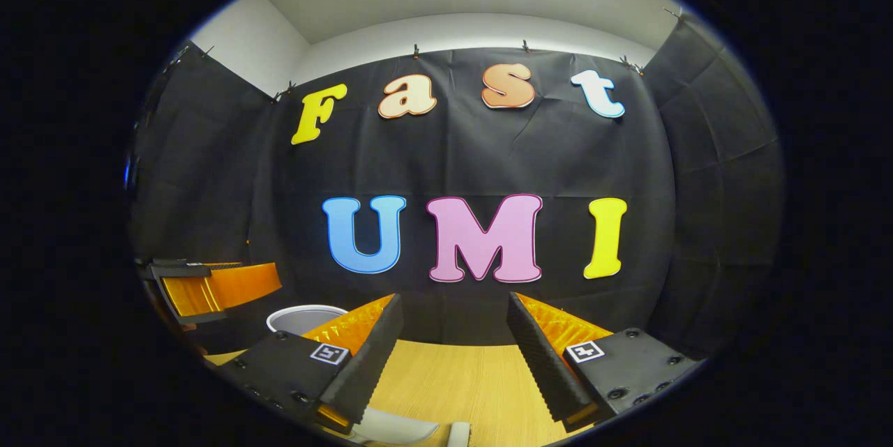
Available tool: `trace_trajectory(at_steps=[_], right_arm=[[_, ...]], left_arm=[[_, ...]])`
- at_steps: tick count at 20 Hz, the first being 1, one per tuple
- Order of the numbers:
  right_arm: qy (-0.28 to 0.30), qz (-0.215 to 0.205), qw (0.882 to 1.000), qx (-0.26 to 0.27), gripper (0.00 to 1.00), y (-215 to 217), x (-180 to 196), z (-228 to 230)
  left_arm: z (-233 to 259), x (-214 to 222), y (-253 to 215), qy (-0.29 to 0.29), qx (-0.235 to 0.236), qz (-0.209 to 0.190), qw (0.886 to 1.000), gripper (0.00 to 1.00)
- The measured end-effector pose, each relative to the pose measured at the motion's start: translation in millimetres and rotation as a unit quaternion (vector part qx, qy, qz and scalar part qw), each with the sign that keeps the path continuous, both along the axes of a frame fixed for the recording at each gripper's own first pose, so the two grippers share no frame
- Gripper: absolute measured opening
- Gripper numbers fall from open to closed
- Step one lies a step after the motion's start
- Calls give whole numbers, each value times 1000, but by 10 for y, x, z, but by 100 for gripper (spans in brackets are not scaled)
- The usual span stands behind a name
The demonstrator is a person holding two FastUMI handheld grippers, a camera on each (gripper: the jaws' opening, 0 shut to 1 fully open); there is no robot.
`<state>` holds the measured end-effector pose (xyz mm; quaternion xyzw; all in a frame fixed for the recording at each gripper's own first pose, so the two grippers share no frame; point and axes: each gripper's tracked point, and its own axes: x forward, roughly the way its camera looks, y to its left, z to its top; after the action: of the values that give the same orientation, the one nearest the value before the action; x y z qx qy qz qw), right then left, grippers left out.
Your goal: Pick up the small broom and dustpan from the desktop, sweep the trash into the dustpan with the broom, and then empty the trash into the garbage bin.
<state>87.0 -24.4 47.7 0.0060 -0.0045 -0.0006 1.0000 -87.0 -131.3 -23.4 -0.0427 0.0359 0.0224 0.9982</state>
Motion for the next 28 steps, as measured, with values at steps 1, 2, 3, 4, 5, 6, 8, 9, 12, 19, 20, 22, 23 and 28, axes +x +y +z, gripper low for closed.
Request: trace_trajectory(at_steps=[1,2,3,4,5,6,8,9,12,19,20,22,23,28], right_arm=[[2,0,1000,-2,97,3,2,-15],[4,-1,1000,-5,97,7,9,-35],[7,0,1000,-8,97,8,21,-61],[10,0,1000,-9,97,2,28,-90],[15,0,1000,-11,97,-1,39,-123],[20,1,1000,-12,97,2,49,-157],[26,1,1000,-14,97,-37,34,-181],[25,1,1000,-14,97,-48,41,-176],[23,4,1000,-16,97,-67,34,-249],[46,49,998,-15,97,189,74,-423],[47,53,997,-17,97,213,88,-430],[53,62,997,-17,97,242,101,-466],[56,65,996,-17,97,244,105,-492],[64,73,995,-19,97,328,138,-556]], left_arm=[[4,-15,10,-1,-4,2,1000,80],[-19,-17,17,1,-6,5,1000,80],[-32,-13,31,4,-7,9,1000,80],[-64,0,37,8,-6,12,1000,80],[-74,12,40,11,-5,14,1000,80],[-74,24,47,12,-4,18,1000,80],[-97,36,63,16,-3,24,1000,80],[-111,40,69,20,1,26,999,80],[-115,41,61,20,11,34,999,80],[-227,-49,31,37,10,42,998,80],[-252,-57,22,41,9,43,998,80],[-274,-60,41,46,17,48,998,80],[-257,-73,60,46,21,50,997,80],[-244,-109,56,43,24,52,997,80]])
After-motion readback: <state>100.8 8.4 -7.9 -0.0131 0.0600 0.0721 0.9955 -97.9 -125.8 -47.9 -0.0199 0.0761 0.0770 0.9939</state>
